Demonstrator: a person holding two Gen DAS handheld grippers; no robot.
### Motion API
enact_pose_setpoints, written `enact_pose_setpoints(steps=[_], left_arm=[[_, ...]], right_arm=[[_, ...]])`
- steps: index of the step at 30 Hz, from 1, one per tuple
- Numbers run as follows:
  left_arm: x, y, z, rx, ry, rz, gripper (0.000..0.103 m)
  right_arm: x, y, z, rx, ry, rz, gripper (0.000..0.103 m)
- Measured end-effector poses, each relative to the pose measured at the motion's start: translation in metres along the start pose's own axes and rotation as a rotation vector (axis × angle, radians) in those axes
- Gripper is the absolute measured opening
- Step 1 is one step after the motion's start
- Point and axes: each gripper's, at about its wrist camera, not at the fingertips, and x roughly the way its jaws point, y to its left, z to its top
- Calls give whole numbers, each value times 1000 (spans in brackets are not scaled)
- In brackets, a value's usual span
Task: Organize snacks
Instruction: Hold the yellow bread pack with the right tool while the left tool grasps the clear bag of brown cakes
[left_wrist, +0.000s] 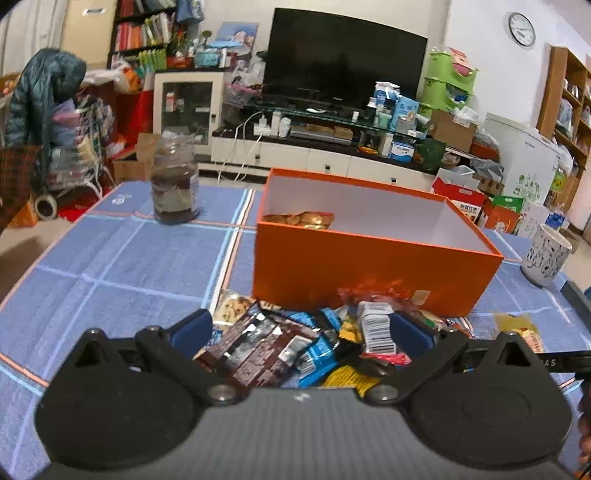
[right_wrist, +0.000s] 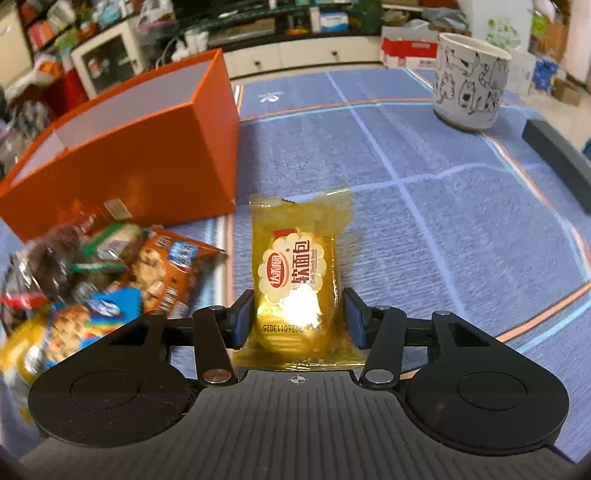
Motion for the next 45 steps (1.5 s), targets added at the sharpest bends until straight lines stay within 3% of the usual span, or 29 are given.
enact_pose_setpoints(steps=[6, 11, 22, 30, 38, 45], left_arm=[[14, -21, 3, 35, 0, -7, 101], [32, -44, 3, 81, 6, -31, 101], [64, -65, 4, 90, 60, -38, 100], [77, -74, -1, 134, 103, 25, 100], [84, -78, -3, 126, 125, 26, 100], [87, -78, -6, 132, 138, 15, 85]], right_arm=[[-1, -1, -2, -64, -20, 14, 41], [0, 7, -11, -144, -62, 8, 54], [2, 5, -12, -161, -92, 20, 55], [3, 6, -11, -152, -88, 15, 56], [4, 7, -11, -150, -89, 7, 57], [4, 7, -10, -149, -85, 9, 58]])
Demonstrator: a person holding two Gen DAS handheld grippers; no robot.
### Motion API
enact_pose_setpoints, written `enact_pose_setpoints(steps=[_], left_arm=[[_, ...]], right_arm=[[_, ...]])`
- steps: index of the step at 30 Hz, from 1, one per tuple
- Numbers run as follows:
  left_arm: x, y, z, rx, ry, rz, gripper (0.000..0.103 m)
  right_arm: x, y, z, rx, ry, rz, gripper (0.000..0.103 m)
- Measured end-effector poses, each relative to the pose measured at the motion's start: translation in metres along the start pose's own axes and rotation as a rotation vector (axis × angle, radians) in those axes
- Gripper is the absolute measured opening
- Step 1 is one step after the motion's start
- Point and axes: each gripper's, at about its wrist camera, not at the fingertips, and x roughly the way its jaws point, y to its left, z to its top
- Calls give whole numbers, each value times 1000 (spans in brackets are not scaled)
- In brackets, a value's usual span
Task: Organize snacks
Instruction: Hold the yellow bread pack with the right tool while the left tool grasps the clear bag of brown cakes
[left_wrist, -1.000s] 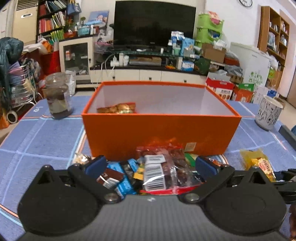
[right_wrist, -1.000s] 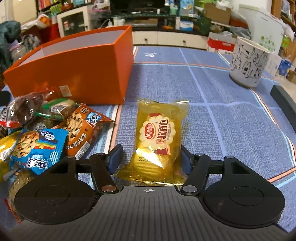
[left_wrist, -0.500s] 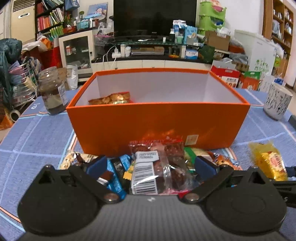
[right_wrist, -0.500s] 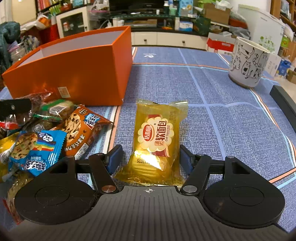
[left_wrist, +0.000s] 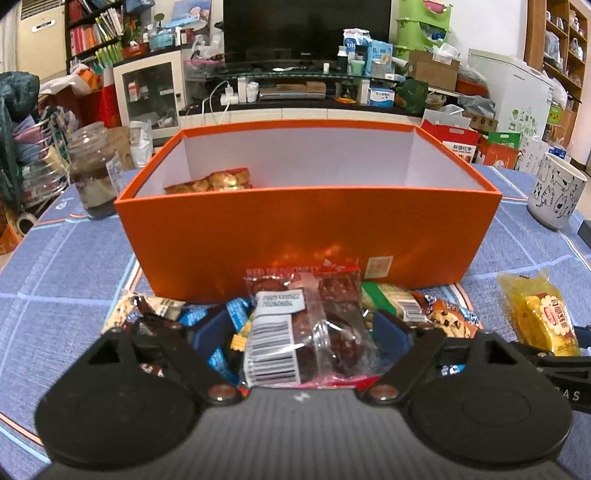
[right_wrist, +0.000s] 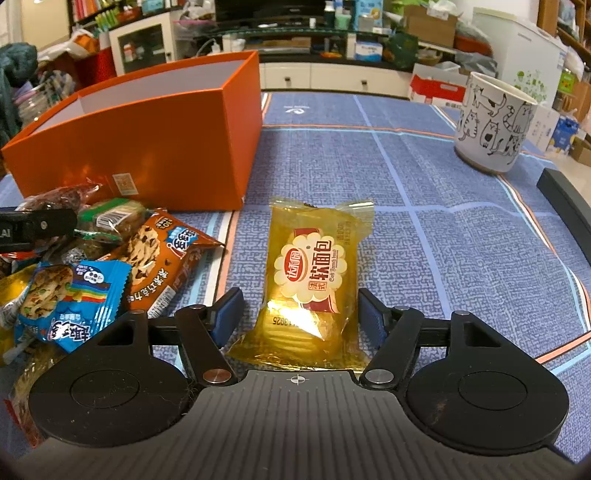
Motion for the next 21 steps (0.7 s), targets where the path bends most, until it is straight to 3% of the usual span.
enact_pose_setpoints(steps=[7, 12, 16, 21], left_arm=[[2, -6, -2, 10, 8, 10, 84], [0, -9, -4, 23, 8, 23, 77], [-3, -10, -1, 26, 5, 40, 66], [-5, -8, -1, 19, 14, 34, 65]], right_arm=[[0, 0, 0, -1, 1, 1, 58], [0, 1, 1, 0, 6, 1, 57], [-2, 3, 1, 2, 5, 3, 44], [-3, 6, 1, -3, 13, 13, 40]])
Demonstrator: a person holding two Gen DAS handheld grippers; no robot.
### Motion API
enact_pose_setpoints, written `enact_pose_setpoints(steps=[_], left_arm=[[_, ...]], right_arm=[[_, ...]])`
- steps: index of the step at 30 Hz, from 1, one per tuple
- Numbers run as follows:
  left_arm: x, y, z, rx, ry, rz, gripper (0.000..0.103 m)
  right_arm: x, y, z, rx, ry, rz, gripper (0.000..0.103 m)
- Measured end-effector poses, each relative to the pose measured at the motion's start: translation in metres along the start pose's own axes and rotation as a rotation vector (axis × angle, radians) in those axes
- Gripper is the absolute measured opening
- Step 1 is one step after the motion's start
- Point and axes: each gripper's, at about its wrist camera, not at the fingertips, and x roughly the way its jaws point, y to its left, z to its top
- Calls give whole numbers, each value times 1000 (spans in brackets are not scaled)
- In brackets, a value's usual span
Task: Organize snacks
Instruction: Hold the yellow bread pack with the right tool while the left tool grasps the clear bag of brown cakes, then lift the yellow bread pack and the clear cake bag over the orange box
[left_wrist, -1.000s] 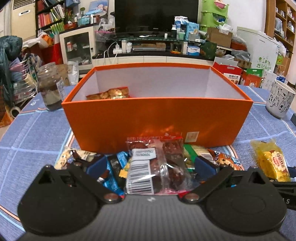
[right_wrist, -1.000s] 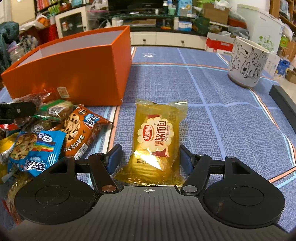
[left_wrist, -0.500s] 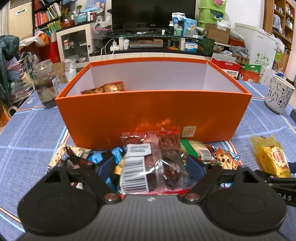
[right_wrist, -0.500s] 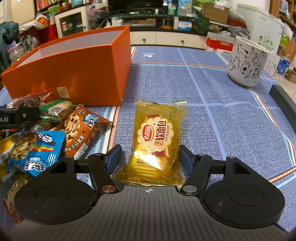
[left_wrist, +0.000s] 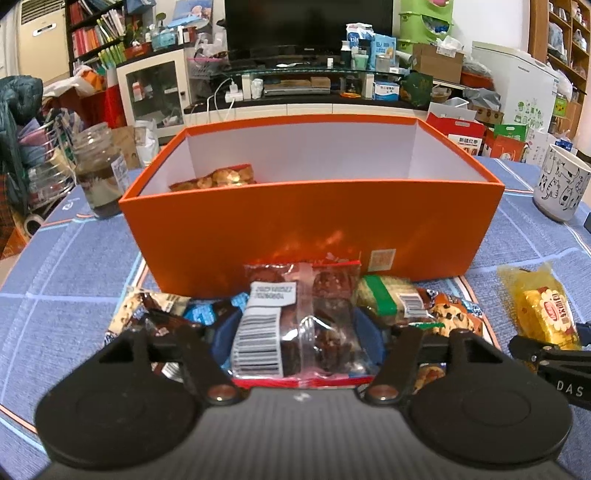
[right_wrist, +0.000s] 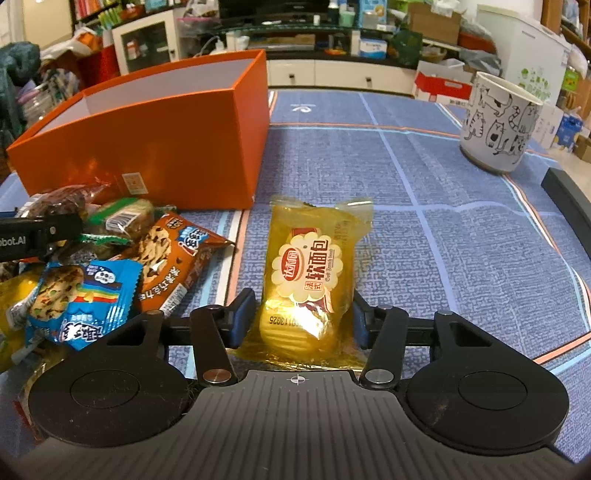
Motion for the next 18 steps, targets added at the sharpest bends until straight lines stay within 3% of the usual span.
enact_pose_setpoints(steps=[18], left_arm=[[-7, 2, 5, 1, -3, 12, 62]], right_arm=[[-4, 3, -1, -23, -5, 9, 32]])
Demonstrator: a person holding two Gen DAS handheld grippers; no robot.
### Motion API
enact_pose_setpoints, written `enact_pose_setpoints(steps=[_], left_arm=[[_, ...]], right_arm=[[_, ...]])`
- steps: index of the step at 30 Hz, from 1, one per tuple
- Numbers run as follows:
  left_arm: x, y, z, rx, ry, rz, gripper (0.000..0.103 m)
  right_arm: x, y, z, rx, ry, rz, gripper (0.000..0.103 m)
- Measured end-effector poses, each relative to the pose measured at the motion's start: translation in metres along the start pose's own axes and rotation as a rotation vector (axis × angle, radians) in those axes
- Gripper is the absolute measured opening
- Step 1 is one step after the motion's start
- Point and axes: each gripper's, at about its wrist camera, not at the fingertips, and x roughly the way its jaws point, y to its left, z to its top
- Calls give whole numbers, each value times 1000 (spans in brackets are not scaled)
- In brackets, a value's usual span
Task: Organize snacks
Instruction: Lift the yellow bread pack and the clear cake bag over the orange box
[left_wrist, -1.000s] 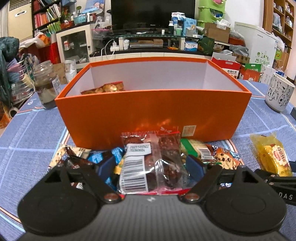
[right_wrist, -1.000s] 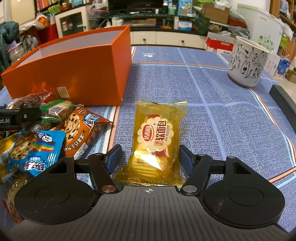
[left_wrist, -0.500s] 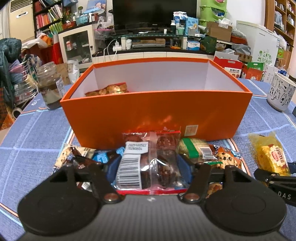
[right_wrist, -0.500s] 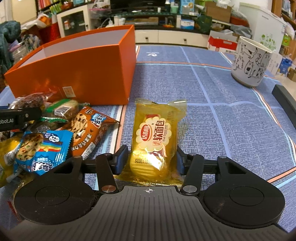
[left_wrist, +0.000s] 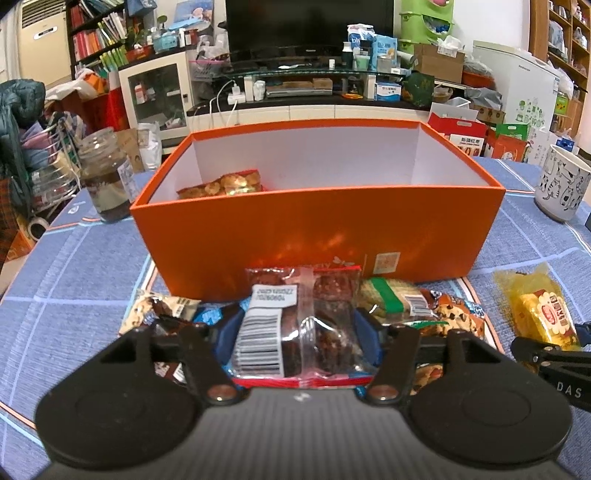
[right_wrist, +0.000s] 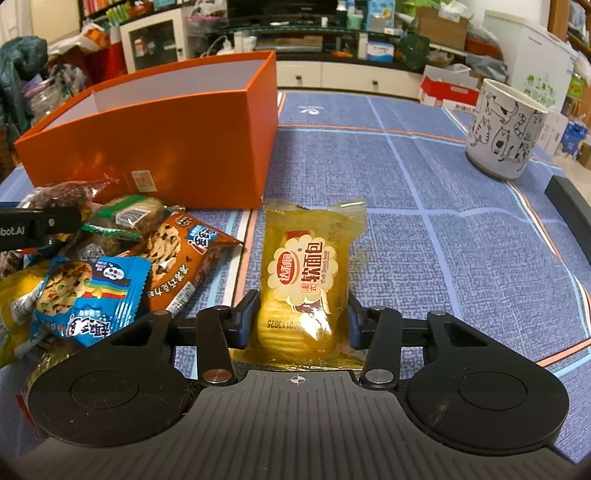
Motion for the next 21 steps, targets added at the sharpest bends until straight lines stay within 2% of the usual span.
enact_pose_setpoints(steps=[21], left_arm=[[-26, 6, 3, 18, -58, 27, 62]], right_arm=[[-29, -7, 11, 16, -92, -32, 31]])
